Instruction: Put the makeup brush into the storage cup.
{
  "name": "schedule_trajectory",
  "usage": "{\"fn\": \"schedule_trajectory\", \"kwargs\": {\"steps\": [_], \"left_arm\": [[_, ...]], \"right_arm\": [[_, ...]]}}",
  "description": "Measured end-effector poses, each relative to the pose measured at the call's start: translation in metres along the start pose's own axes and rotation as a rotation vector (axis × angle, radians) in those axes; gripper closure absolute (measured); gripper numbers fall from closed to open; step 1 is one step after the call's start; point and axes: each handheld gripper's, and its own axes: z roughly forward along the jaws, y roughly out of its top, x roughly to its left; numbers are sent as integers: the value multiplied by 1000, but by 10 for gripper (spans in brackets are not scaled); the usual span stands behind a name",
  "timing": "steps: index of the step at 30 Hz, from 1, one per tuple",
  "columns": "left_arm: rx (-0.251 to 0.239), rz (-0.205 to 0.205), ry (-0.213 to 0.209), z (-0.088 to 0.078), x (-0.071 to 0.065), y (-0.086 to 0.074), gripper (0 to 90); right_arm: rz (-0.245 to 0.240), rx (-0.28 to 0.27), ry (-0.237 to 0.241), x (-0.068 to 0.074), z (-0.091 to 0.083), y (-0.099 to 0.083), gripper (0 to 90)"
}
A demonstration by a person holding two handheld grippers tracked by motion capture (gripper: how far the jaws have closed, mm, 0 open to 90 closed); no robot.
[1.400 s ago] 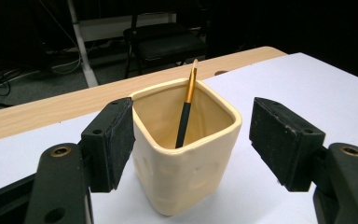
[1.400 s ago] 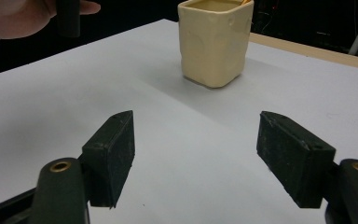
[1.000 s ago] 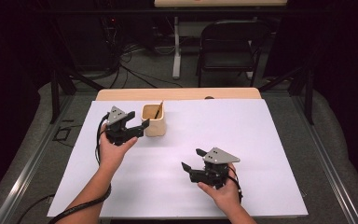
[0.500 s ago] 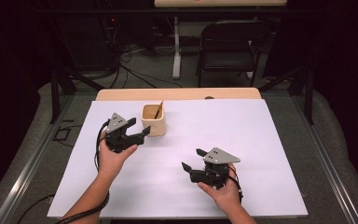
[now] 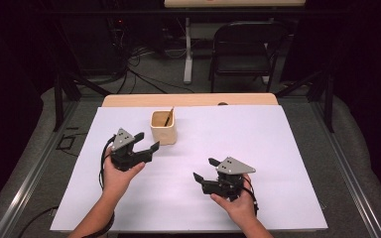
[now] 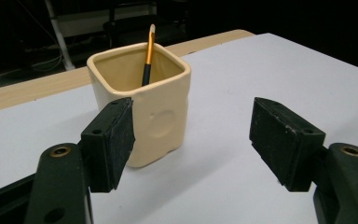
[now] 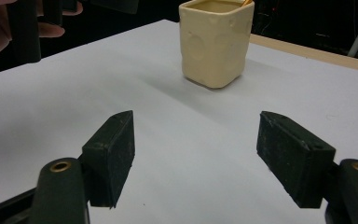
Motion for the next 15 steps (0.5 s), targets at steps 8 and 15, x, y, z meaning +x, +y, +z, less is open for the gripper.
{"fn": "schedule_trajectory", "kwargs": {"steps": [8,15], "left_arm": [[0,9,-5,-6,-5,-8,309],[0,13,-9,-8,-9,-16,309]], "right_arm": [[0,-1,-1,0,0,0,276],[3,-5,-3,0,-1,0,276]]}}
